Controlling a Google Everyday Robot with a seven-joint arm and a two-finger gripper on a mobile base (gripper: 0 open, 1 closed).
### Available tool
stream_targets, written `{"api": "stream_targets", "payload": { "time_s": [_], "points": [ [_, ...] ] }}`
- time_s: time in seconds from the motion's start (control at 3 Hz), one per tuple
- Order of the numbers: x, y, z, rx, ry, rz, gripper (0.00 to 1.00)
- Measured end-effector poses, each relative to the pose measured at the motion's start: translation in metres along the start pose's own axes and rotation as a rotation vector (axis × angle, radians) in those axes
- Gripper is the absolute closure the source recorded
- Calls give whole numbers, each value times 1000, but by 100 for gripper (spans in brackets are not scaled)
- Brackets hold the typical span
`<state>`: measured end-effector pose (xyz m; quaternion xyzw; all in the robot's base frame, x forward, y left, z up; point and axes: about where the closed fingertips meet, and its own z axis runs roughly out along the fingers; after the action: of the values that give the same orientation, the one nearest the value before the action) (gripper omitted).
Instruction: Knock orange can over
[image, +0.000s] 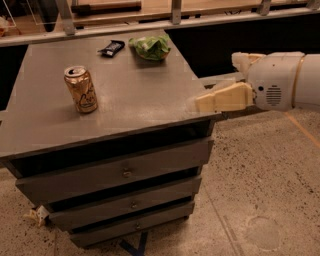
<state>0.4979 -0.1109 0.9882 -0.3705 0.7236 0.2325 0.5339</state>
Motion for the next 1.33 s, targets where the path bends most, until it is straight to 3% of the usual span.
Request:
{"api": "stream_targets", "payload": {
  "time_s": [0.33,0.67,1.0,1.33],
  "points": [
    [-1,19,26,-63,-40,26,0],
    [4,48,66,-175,-80,30,0],
    [13,64,102,-242,-99,-17,0],
    [29,69,136,-255,-110,-65,0]
  ]
}}
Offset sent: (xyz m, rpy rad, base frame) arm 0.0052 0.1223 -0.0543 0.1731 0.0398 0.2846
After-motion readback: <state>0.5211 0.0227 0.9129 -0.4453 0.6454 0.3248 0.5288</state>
